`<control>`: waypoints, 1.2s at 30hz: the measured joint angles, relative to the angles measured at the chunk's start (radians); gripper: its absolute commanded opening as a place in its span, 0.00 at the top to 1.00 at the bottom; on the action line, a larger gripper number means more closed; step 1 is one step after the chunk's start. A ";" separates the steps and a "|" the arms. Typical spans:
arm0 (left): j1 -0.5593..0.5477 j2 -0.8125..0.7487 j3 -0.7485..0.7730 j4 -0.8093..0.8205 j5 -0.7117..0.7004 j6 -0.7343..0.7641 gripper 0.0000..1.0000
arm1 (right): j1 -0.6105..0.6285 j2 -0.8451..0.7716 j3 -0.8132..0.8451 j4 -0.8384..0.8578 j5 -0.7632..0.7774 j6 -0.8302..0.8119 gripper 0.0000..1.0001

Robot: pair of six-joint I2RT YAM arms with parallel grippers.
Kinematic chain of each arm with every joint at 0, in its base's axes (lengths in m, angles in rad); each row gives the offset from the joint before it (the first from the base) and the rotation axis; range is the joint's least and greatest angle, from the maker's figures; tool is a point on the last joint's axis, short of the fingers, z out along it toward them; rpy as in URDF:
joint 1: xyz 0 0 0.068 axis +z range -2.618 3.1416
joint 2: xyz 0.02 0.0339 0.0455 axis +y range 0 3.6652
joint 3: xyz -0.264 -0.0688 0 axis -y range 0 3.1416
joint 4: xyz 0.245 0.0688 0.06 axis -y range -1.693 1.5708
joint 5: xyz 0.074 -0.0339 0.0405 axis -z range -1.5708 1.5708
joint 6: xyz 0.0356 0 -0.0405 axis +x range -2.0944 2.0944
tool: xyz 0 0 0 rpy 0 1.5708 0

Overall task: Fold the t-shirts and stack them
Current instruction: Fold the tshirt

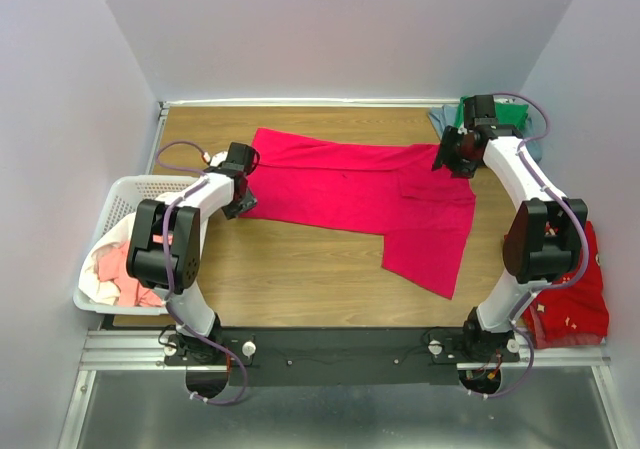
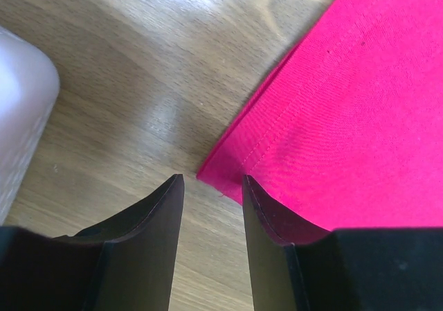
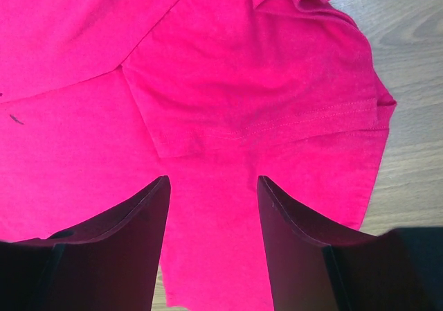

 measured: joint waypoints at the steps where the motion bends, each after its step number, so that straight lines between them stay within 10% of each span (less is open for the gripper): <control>1: 0.001 0.000 -0.004 0.005 0.002 0.004 0.52 | 0.000 0.000 0.000 0.000 0.000 0.001 0.39; 10: 0.005 0.033 -0.011 0.047 0.035 0.033 0.53 | 0.000 0.000 0.000 0.000 0.000 0.009 0.39; 16: 0.010 0.042 -0.006 0.066 0.038 0.050 1.00 | 0.000 0.000 0.000 0.000 0.000 0.013 0.39; 25: 0.010 0.045 0.040 0.019 0.043 0.056 1.00 | 0.000 -0.028 -0.090 0.007 0.008 0.037 0.44; 36: 0.007 -0.039 0.246 -0.015 0.028 0.098 1.00 | 0.000 -0.480 -0.464 -0.084 0.014 0.120 0.49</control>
